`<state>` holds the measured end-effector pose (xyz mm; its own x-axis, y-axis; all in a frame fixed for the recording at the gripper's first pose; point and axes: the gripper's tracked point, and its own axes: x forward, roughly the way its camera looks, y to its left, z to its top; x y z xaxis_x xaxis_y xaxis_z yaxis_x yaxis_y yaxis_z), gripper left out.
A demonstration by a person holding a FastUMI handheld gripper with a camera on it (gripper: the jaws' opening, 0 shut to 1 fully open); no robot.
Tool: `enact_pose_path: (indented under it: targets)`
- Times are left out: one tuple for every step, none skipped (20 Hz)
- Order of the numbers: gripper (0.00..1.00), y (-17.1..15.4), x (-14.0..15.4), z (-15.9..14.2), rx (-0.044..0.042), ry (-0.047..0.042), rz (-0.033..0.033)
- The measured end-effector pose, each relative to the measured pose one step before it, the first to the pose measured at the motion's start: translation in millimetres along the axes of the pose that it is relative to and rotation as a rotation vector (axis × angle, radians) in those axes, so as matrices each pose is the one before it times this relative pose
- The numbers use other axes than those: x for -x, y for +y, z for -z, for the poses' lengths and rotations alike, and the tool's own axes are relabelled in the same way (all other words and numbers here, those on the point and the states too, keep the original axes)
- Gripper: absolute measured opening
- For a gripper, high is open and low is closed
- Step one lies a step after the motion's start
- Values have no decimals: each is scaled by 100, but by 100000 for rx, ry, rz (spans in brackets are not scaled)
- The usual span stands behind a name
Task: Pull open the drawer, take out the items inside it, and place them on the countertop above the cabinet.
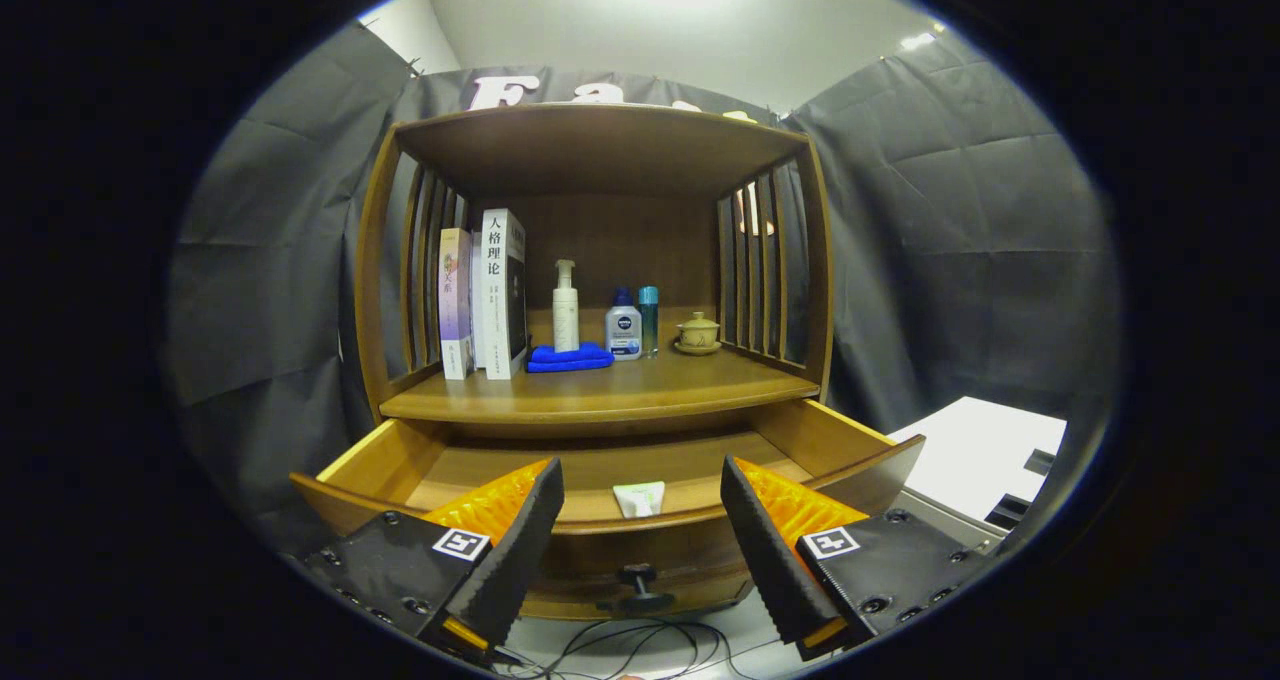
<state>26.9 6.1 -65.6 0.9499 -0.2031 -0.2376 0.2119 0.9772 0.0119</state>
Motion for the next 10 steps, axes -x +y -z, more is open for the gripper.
enact_pose_path:
  targets:
    - [98, 566, -688, -226, 35, 1279, -561]
    - [98, 467, -761, 18, 413, 2089, -452]
    - [98, 410, -771, 166, 542, 2736, 85]
    - [98, 113, -825, 242, 782, 3049, 1008]
    - [98, 29, -763, 241, 1355, 3596, 1346]
    - [98, 20, -786, 352, 1006, 3933, 1415]
    - [98, 121, -758, 168, 543, 3551, 896]
    - [98, 346, -970, 11, 596, 2853, 251]
    - [98, 204, -953, 195, 458, 3910, 451]
    - [98, 103, -1020, 346, 535, 3804, 514]
